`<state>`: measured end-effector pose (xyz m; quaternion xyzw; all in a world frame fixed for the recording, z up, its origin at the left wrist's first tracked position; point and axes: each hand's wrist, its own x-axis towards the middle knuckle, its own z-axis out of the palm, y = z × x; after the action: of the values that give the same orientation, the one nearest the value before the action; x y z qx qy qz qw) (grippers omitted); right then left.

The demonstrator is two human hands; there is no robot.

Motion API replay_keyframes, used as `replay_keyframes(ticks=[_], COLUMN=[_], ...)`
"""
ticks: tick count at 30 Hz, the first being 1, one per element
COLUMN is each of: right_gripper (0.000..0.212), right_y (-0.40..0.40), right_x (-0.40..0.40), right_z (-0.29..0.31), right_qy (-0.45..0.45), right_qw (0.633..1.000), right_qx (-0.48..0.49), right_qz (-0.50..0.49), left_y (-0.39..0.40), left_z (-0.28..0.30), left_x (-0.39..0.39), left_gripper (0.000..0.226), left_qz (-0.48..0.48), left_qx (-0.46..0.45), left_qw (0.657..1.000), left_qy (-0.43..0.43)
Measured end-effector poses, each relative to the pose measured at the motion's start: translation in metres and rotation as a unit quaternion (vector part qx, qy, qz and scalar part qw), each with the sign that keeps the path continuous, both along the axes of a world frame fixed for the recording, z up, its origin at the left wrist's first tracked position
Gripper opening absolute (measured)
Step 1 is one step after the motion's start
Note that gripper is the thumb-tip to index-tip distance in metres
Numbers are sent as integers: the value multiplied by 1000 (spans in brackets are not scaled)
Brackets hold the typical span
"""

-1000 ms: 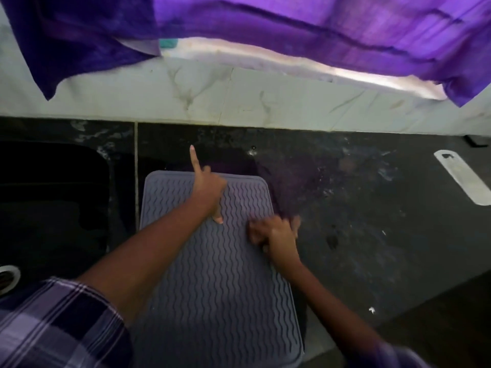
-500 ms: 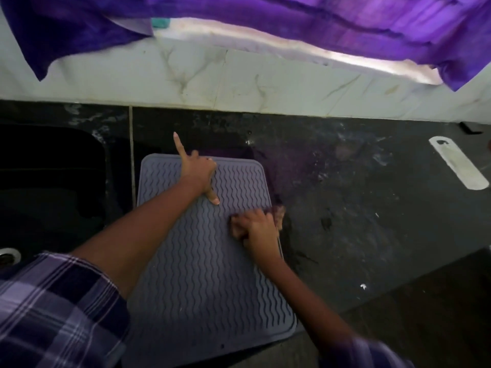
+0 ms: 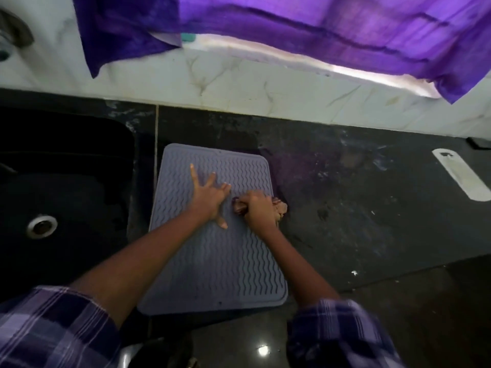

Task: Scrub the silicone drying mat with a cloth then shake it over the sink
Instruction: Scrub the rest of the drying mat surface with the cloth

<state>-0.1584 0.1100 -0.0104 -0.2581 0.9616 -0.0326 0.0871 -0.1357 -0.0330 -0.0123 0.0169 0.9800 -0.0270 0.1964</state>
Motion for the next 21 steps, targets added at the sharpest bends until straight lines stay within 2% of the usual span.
replay_keyframes(ticks=[2, 4, 5, 7, 8, 10, 12, 13, 16, 17, 19, 21], right_gripper=[34, 29, 29, 30, 29, 28, 32, 33, 30, 30, 36, 41], right_y=[19, 49, 64, 87, 88, 71, 44, 30, 15, 23, 55, 87], right_x=[37, 93, 115, 126, 117, 90, 64, 60, 89, 107, 147, 180], right_z=[-1, 4, 5, 8, 11, 23, 25, 22, -7, -11, -14, -11], right_qy=[27, 1, -29, -118, -164, -226, -163, -110, 12, 27, 26, -17], right_qw=[999, 995, 992, 982, 977, 971, 985, 992, 999, 998, 991, 980], right_qx=[-11, -55, -53, 25, 51, 26, -48, -54, -13, -15, -100, -140], right_qz=[33, 82, 114, 142, 128, 72, 15, -4, 44, 58, 88, 139], left_y=[5, 8, 10, 17, 21, 26, 30, 32, 31, 29, 26, 28], left_z=[2, 5, 8, 12, 13, 13, 8, 6, -4, -6, -5, -1], left_x=[5, 4, 2, 3, 5, 7, 10, 13, 22, 24, 25, 22], left_gripper=[111, 109, 109, 111, 112, 111, 106, 102, 98, 99, 101, 102], left_qz=[20, 29, 32, 37, 39, 37, 45, 58, 137, 155, 159, 153], left_qx=[-11, -40, -56, -78, -90, -118, -119, -103, -28, -14, -5, -4], left_qw=[1000, 999, 998, 996, 995, 992, 992, 993, 990, 987, 987, 988], left_qy=[-3, -6, -10, -21, -22, -12, 16, 26, 34, 35, 30, 19])
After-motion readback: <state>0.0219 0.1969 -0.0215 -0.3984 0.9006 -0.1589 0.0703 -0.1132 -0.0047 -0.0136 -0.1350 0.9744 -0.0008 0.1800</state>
